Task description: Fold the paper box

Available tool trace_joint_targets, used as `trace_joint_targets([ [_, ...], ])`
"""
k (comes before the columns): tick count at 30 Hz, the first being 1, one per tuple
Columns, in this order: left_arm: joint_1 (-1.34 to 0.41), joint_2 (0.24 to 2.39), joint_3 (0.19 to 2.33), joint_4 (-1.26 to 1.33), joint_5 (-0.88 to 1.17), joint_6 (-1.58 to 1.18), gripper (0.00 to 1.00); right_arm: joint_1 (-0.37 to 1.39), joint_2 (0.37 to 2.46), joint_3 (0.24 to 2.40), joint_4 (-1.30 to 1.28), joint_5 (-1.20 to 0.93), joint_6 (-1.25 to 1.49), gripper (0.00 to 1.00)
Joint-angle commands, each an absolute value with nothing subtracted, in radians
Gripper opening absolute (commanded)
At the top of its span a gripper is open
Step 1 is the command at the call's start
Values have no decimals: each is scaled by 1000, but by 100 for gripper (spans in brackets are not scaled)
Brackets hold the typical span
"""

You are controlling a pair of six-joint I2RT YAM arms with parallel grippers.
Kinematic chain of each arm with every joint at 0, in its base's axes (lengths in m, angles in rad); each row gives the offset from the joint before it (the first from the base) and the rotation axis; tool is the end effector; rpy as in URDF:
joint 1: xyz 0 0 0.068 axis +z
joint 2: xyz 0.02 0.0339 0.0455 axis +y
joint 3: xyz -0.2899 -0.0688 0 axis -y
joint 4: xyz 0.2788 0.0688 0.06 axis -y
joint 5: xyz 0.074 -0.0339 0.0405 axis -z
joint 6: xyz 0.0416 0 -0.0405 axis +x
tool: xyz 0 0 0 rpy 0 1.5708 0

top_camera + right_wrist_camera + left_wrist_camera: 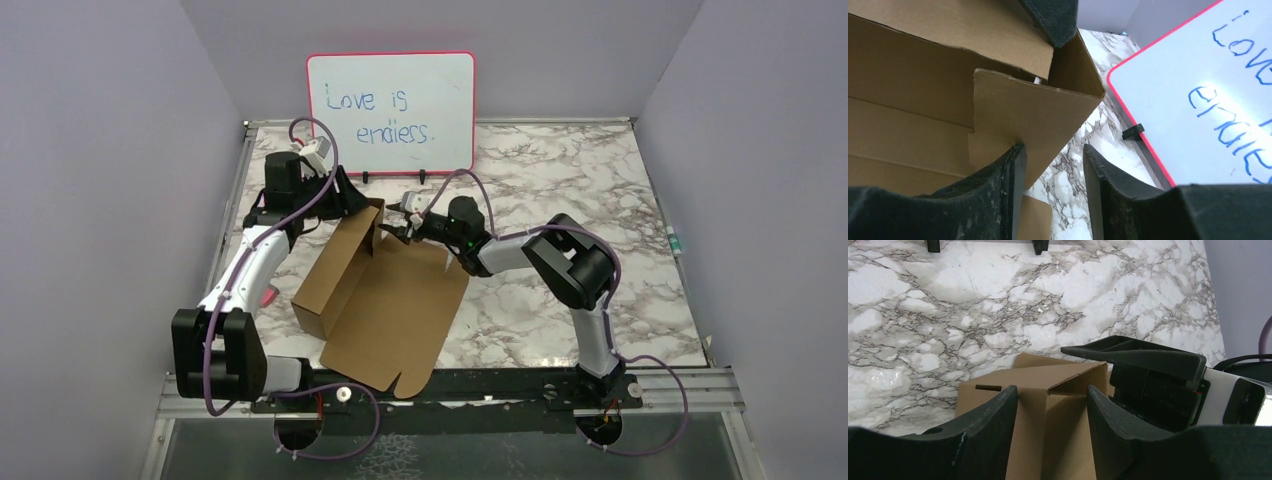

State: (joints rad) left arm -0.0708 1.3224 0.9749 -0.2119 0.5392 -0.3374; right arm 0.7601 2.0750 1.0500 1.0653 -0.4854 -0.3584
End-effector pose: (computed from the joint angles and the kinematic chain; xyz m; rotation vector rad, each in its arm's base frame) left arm 0.3219 -0.0442 0.2978 0.0398 2.1477 -0.8129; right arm 0.3249 0.3357 0.1646 -1.1430 1.0848 0.6871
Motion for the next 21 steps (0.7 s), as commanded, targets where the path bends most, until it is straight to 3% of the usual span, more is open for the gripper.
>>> trace_joint_targets([
  [1,-61,1345,954,-181,626,-358,54,767,2117,1107,1066,-593,-323,52],
  [9,-61,1375,946,-110,791,-441,54,769,2134,1122,1080,-635,-303,54],
  [21,-91,1414,959,-39,901,-561,55,773,1968,966,1123,-558,-301,46],
])
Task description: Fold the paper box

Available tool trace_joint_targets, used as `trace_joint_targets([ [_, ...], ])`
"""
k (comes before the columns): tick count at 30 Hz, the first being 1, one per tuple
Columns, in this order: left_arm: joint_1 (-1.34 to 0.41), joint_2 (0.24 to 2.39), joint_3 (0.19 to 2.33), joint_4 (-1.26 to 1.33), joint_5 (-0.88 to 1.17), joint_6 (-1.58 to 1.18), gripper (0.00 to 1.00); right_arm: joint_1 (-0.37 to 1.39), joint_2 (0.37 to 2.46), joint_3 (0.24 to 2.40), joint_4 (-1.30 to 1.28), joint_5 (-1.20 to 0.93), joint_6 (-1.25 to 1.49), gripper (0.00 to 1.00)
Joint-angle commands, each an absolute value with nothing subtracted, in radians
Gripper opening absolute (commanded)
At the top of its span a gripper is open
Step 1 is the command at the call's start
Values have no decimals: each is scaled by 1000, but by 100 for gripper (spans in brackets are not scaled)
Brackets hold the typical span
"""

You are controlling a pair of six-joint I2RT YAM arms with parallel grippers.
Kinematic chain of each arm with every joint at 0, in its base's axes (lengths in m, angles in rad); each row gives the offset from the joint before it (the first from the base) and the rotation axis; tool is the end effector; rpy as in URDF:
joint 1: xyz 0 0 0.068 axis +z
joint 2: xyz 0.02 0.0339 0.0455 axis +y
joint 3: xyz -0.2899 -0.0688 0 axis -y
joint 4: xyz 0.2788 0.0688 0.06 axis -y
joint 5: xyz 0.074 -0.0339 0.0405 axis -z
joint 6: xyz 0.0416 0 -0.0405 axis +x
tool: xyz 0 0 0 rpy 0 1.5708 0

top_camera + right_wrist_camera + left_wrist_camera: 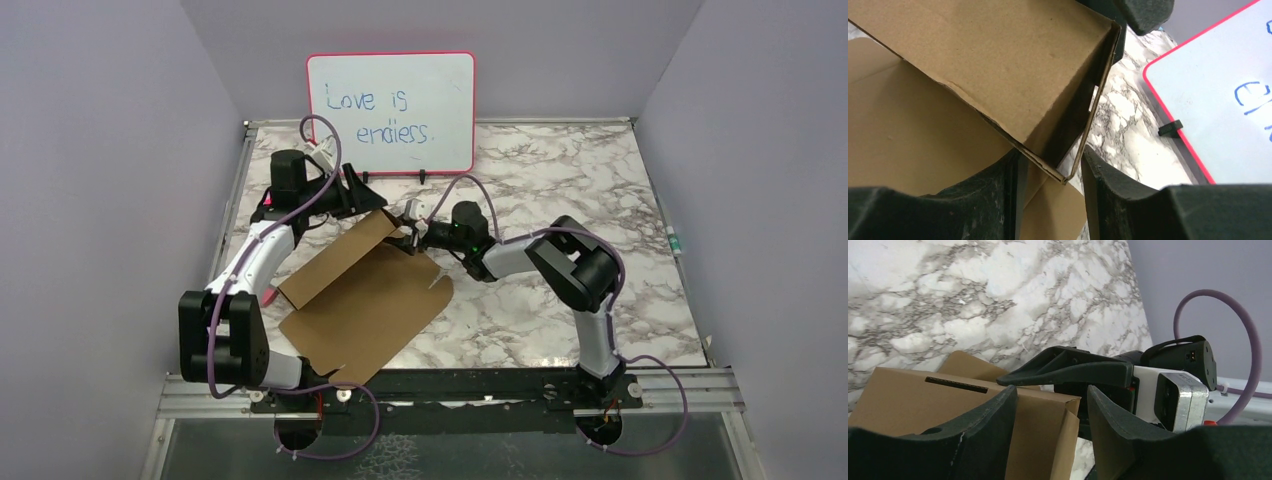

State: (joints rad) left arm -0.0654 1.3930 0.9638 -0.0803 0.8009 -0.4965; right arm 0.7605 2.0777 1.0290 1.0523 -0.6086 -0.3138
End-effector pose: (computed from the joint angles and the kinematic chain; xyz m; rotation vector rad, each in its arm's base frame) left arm 0.3344 -0.0518 0.2872 0.0591 2.1144 -1.1689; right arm 0.3168 0.3342 0.1556 -1.2155 1.0841 0.8210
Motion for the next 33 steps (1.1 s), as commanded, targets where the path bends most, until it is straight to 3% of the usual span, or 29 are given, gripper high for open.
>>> trace_joint_targets([
  [1,-98,1415,959,-33,908,-572,55,773,1945,942,1135,-536,-296,46],
  [5,-136,1409,964,-4,922,-615,55,773,1849,878,1120,-462,-294,43],
  [16,-245,1434,1002,-4,890,-630,59,773,1630,804,785,-340,-313,41],
  [22,-250,1508,1054,-97,878,-538,61,773,1621,716,814,-300,-306,42],
  [33,-220,1589,1177,-259,790,-398,64,773,1713,760,851,-318,-337,48],
])
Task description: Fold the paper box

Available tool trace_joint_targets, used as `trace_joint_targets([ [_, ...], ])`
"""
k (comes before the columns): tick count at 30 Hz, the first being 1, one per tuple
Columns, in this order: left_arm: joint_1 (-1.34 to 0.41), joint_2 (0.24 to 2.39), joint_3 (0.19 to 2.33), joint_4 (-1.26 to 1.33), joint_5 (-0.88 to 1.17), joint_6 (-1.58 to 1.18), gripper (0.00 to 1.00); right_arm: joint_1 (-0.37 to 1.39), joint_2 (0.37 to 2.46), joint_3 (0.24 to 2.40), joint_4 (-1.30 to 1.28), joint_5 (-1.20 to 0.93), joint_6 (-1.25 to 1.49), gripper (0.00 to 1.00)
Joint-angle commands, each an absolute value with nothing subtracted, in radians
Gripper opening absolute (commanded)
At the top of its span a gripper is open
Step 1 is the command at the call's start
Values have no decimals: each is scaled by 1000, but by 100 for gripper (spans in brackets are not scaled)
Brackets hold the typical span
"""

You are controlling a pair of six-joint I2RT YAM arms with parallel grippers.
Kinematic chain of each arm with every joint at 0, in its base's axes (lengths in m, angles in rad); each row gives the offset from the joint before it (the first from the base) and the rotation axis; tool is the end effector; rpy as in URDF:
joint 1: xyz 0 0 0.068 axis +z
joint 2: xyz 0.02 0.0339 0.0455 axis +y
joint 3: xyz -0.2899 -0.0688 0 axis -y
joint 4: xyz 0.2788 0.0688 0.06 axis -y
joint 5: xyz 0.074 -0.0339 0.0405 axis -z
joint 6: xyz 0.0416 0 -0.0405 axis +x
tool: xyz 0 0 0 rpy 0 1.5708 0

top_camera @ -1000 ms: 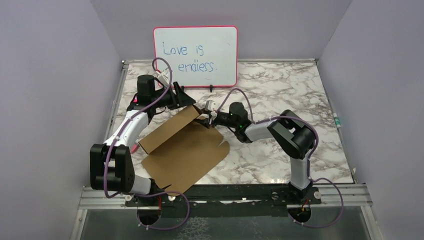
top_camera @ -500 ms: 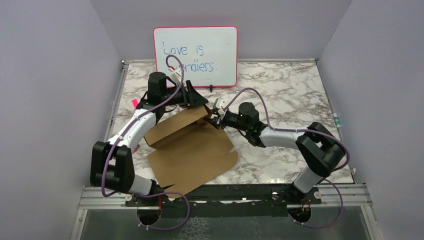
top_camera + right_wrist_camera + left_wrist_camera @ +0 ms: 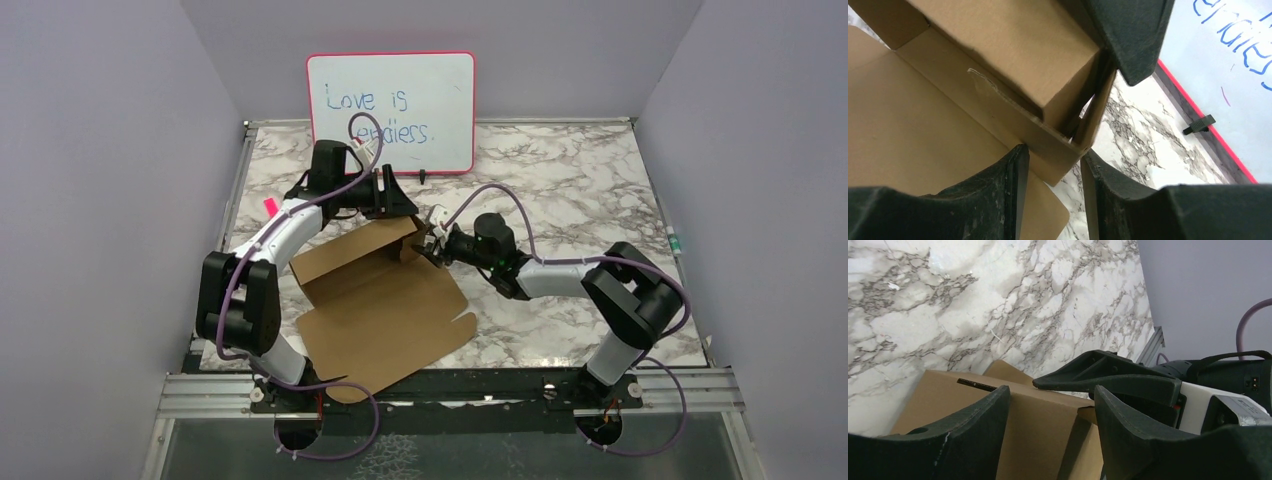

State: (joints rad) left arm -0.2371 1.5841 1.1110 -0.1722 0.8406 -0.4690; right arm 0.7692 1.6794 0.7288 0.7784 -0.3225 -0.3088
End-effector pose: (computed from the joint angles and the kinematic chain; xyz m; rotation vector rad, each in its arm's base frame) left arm 0.3627 -0.1195 0.2686 0.2345 2.2595 -1.3123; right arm 0.2596 0.2697 0.1902 -1.1087 1.3853 0.6158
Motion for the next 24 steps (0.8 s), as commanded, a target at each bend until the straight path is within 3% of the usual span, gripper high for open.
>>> trace_joint_targets([
  [1,-216,1590,1193,-273,774,-387,65,774,1724,763,858,-325,-340,48],
  [24,-221,1601,1118,-241,827,-399,64,781,1846,871,1015,-282,-188,44],
])
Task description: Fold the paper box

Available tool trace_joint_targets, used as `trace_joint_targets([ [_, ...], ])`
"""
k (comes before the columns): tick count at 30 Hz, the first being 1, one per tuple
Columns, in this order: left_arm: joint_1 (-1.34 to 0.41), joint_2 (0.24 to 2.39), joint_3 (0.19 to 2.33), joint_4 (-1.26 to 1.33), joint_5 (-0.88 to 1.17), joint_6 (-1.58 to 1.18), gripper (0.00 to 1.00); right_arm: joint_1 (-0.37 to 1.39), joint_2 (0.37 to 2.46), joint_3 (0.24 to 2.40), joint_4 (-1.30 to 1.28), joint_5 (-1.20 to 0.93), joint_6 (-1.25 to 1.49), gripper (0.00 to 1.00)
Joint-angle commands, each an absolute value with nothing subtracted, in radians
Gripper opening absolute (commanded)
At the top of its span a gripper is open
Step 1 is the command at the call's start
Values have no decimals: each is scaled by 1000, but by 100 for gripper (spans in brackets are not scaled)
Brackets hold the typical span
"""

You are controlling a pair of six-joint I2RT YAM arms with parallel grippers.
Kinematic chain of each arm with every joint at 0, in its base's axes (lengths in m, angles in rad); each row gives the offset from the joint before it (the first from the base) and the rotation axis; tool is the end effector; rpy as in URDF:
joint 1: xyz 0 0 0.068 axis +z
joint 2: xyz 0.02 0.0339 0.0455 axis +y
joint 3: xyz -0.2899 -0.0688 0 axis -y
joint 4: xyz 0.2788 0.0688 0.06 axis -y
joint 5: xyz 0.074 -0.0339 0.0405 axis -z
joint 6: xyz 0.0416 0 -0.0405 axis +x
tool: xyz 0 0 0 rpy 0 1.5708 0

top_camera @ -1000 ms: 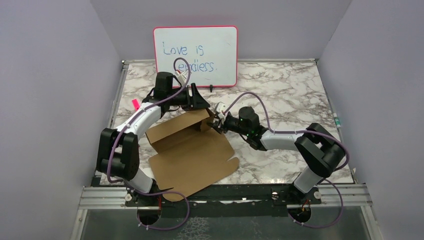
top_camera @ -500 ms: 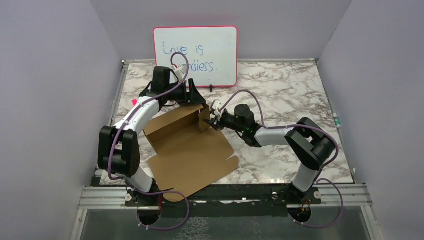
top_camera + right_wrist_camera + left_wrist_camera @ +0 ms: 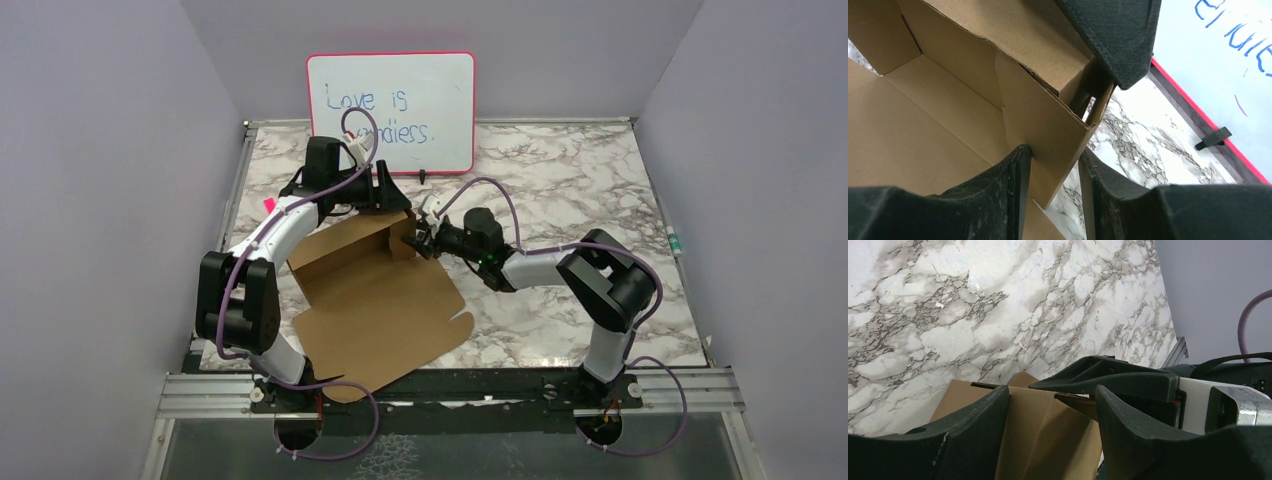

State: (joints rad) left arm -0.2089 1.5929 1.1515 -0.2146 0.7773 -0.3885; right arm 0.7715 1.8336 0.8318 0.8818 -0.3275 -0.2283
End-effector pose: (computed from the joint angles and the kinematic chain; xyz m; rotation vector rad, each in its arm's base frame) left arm 0.3718 -0.1086 0.2753 0.2459 2.2456 -1.1874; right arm 0.2836 0.2945 0.1773 -1.0413 1.3830 0.6801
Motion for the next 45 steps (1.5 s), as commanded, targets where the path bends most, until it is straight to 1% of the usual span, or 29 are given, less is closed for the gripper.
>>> trace_joint_targets([
  [1,-222,1601,1117,-237,831,-403,64,782,1848,869,1029,-269,-179,44],
  [10,-231,1598,1106,-227,842,-409,64,808,1879,863,1150,-145,-154,39],
  [15,-231,1597,1107,-225,850,-410,64,854,1897,845,1203,-11,-218,37],
  [17,-228,1597,1111,-225,856,-412,65,864,1901,838,1210,-6,-246,37],
  [19,-223,1593,1114,-225,855,-416,65,865,1904,837,1204,10,-230,37],
  [25,-223,1574,1100,-211,853,-431,66,871,1871,816,1225,195,-127,33],
  [29,-245,1547,1092,-199,855,-457,67,871,1809,807,1142,225,-117,32],
  [35,-334,1500,1107,-163,864,-523,70,871,1657,740,1009,289,-98,30],
  [37,-349,1494,1114,-143,868,-544,72,871,1617,740,932,328,-96,30],
  [40,-350,1498,1130,-165,819,-530,74,871,1571,739,822,365,-97,29],
  [45,-350,1568,1126,-155,835,-534,74,871,1547,679,822,314,-112,29],
])
